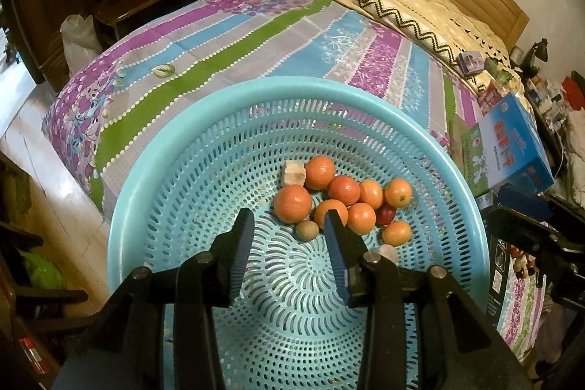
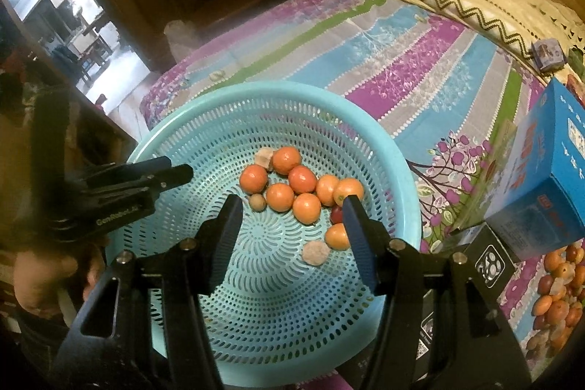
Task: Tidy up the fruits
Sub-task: 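Move both tools back over the fruit pile, then grasp a brown fruit with the right tool while the left tool grasps an orange, then carry the brown fruit and orange over the light-blue basket with both tools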
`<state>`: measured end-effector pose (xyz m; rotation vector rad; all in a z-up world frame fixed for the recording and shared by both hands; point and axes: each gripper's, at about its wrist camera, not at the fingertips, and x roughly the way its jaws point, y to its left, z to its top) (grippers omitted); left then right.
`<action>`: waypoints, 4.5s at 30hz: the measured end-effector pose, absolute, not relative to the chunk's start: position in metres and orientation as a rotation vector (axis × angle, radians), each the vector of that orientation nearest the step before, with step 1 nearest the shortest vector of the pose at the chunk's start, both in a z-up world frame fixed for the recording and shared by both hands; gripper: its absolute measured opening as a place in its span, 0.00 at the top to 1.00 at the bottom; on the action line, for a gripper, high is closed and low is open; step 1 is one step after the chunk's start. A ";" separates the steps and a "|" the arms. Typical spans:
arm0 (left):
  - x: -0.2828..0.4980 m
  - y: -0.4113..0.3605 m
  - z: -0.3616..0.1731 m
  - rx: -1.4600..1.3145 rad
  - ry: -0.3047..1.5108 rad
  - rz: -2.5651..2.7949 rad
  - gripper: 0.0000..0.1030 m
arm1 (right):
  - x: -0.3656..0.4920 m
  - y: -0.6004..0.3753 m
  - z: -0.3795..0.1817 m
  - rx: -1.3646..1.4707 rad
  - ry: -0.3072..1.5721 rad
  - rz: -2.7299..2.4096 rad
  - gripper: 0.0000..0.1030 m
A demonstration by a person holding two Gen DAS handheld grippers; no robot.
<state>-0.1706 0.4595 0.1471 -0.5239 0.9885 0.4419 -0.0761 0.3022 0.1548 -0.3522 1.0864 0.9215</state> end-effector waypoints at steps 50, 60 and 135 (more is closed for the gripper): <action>0.074 0.016 0.021 -0.102 0.999 -0.316 0.44 | -0.126 -0.178 0.070 0.034 0.960 0.214 0.25; 0.104 0.001 0.018 -0.061 0.949 -0.341 0.43 | -0.109 -0.192 0.073 0.075 0.941 0.204 0.25; -0.122 0.227 0.240 -0.274 0.643 0.252 0.65 | -0.079 0.056 0.219 -0.149 0.634 0.384 0.73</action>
